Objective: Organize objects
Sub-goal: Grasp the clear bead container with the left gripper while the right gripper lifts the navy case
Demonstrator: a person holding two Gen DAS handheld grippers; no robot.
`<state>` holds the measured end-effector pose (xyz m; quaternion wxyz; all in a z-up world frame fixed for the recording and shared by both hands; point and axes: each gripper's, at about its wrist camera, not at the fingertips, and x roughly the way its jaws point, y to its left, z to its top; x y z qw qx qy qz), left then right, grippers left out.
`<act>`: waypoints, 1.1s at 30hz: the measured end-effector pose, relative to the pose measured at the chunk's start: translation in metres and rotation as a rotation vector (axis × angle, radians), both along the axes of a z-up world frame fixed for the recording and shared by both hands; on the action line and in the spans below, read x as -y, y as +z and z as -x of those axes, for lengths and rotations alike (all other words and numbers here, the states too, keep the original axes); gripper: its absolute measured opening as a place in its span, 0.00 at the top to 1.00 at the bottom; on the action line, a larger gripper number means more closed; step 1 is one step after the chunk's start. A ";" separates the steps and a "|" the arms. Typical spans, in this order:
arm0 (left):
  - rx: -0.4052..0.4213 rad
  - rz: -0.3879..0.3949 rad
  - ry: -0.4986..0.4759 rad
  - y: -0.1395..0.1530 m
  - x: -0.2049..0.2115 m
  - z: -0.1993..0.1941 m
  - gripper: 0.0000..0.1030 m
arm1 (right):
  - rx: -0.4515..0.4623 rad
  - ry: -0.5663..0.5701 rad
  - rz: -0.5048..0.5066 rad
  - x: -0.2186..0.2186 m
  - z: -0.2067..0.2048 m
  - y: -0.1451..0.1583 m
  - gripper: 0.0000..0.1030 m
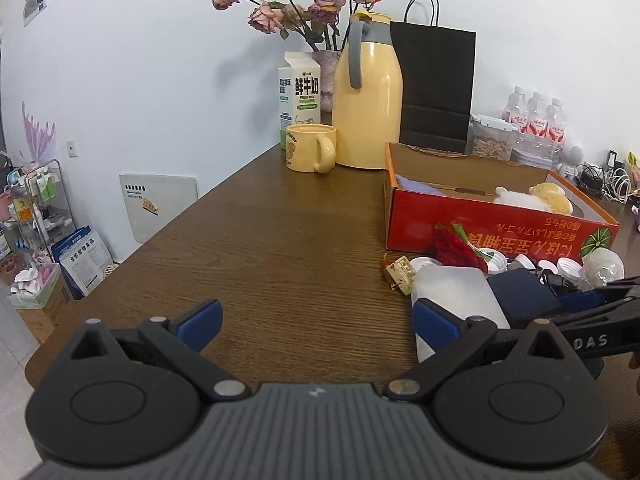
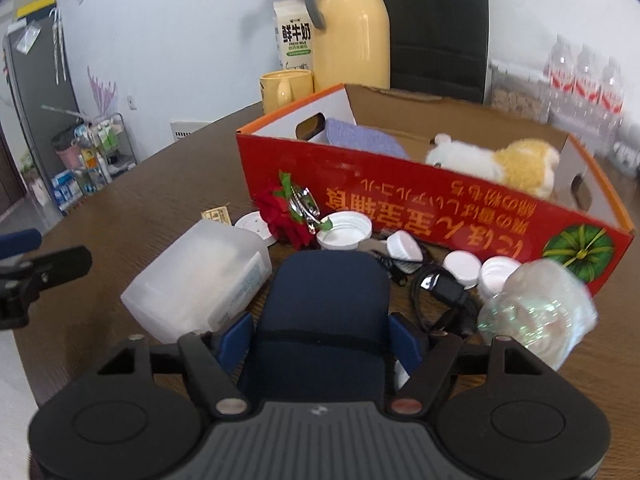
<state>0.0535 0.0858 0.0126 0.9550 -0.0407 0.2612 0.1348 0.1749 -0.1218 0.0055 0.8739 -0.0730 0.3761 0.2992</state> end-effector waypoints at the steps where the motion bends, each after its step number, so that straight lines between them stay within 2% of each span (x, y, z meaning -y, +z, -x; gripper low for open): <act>1: -0.001 -0.001 -0.002 0.000 0.001 -0.001 0.00 | 0.015 0.006 0.016 -0.003 0.002 -0.002 0.28; 4: -0.007 0.002 -0.006 -0.001 0.001 -0.002 0.00 | 0.052 0.010 0.060 -0.010 0.008 -0.004 0.28; 9: -0.012 0.002 -0.010 -0.001 0.002 -0.002 0.00 | 0.052 0.003 0.010 -0.002 0.010 0.001 0.38; 17: -0.010 -0.001 -0.035 0.004 0.010 -0.009 0.00 | 0.102 -0.012 -0.037 0.016 0.027 0.017 0.39; 23: -0.016 -0.005 -0.091 0.005 0.027 -0.024 0.00 | 0.159 -0.060 -0.066 0.042 0.036 0.036 0.39; 29: -0.054 0.006 -0.166 -0.001 0.048 -0.048 0.00 | 0.195 -0.148 -0.067 0.071 0.035 0.044 0.39; 33: -0.109 0.019 -0.175 -0.011 0.058 -0.066 0.00 | 0.208 -0.192 -0.069 0.085 0.034 0.046 0.39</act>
